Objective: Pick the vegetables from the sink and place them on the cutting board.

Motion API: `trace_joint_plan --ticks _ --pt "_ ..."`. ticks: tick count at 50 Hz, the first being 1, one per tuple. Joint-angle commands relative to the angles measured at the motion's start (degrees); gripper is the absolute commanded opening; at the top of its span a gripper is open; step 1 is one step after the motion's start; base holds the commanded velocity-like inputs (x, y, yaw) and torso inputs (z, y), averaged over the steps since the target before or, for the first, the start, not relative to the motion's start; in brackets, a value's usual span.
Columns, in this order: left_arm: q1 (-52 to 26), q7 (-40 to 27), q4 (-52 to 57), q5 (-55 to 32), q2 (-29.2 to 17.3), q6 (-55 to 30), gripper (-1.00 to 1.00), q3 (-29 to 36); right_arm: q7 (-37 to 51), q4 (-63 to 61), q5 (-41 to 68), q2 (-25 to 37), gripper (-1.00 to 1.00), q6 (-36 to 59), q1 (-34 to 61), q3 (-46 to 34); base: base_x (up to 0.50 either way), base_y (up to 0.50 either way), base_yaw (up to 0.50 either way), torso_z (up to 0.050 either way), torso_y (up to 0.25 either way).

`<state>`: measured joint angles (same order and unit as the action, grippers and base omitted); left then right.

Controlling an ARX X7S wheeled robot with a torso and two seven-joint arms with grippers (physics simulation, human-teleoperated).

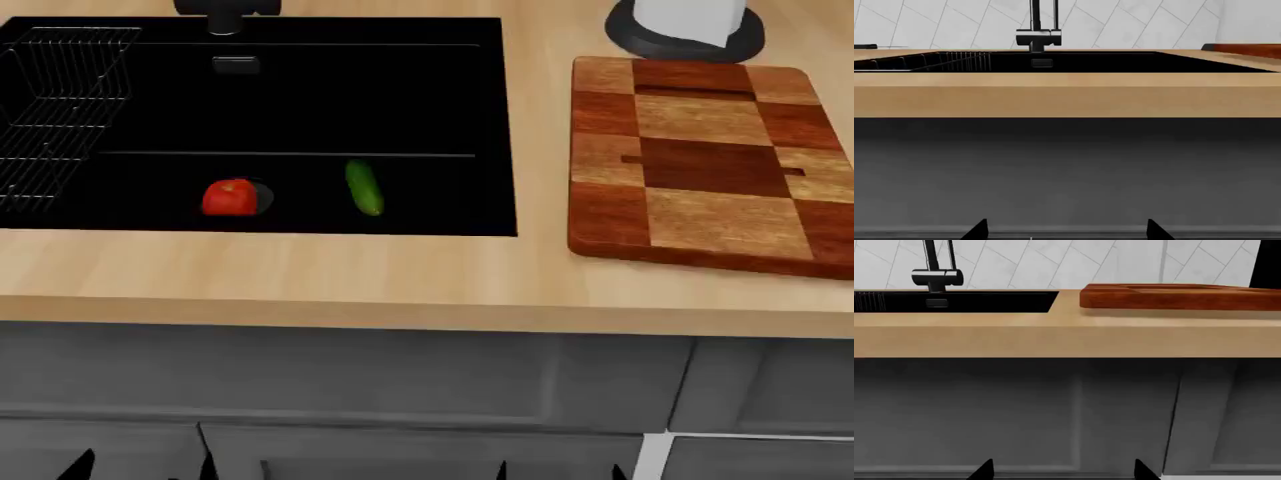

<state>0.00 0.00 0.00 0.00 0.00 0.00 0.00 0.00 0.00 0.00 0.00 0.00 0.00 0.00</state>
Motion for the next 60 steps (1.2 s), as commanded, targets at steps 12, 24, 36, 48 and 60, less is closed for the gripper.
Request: trace_joint_plan --ticks 12,24,36,48,60 --pt "-0.43 -2.91 -0.74 -2.98 -2.69 0.46 1.00 3.27 4.38 -0.24 5.17 2.61 1.00 -1.05 -0.15 -1.99 0.00 0.00 0.00 0.000 0.000" --pt "-0.62 -4.53 -1.80 -3.80 -3.76 2.10 1.00 4.42 6.55 -1.08 4.91 3.85 1.00 0.37 -0.10 -3.60 0.00 0.42 0.00 0.000 0.000" --pt "-1.71 -5.12 0.55 -4.53 -4.80 -2.00 1.00 6.19 9.70 -7.76 4.72 4.92 1.00 6.41 -0.32 -4.27 0.00 0.33 0.00 0.000 0.000" --pt "-18.59 -6.87 26.76 -10.55 -5.49 -28.42 1.00 6.04 9.56 -43.34 8.76 10.60 1.00 51.94 21.15 -2.46 0.00 0.00 0.00 0.000 0.000" --pt "-43.69 -11.93 34.29 -17.22 -4.40 -52.27 1.00 3.93 20.07 -42.82 27.90 16.50 1.00 89.98 63.81 -3.69 0.00 0.00 0.00 0.000 0.000"
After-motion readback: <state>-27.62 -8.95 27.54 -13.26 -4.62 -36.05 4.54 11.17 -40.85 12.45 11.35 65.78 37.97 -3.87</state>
